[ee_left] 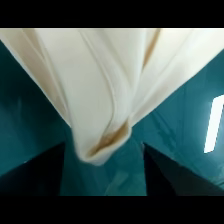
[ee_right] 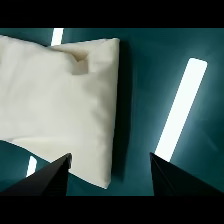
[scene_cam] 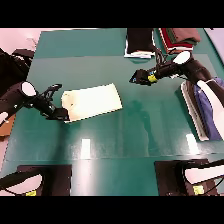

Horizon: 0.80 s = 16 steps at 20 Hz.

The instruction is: Fold the shirts.

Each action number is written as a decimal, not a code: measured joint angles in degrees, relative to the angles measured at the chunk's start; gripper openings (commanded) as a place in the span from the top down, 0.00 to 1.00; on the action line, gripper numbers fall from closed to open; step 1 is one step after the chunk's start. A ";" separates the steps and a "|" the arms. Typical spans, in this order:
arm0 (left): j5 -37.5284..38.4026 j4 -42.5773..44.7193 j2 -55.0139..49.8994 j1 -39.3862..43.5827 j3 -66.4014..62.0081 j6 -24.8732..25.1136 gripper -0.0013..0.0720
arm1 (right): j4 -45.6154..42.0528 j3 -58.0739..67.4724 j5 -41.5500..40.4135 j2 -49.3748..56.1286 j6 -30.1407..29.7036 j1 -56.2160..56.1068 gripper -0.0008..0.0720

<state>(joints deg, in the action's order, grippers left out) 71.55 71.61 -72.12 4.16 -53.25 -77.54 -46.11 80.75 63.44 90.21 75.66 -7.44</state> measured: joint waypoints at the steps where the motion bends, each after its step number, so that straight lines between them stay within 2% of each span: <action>1: -0.42 0.39 0.42 0.00 -0.22 -0.15 0.35 | 0.02 0.02 0.04 0.00 0.00 0.09 0.23; 3: -1.11 1.29 2.03 -0.04 -3.04 -0.76 0.35 | 0.02 0.00 0.22 0.00 0.00 0.37 0.13; 4: -1.53 1.49 3.19 -0.04 -5.33 -1.31 0.35 | 0.00 0.02 0.26 0.04 0.00 0.39 0.12; 5: -2.16 1.64 4.33 -0.04 -7.89 -1.92 0.56 | 0.04 0.02 0.37 0.31 0.00 0.39 0.12; 6: -2.97 1.70 5.35 -0.02 -10.23 -2.54 0.87 | 0.04 0.02 0.46 0.81 0.00 0.39 0.12; 7: -3.72 1.66 6.32 -0.02 -12.50 -3.02 0.93 | 0.09 0.02 0.46 1.68 -0.02 0.42 0.12; 16: -7.54 -1.86 8.68 0.02 -18.62 -4.33 0.95 | 10.12 3.89 -0.59 16.20 -2.27 -5.07 0.13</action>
<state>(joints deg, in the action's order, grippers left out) 64.01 69.76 -63.44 4.19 -71.88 -81.87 -35.99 84.64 62.85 106.41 73.38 -12.51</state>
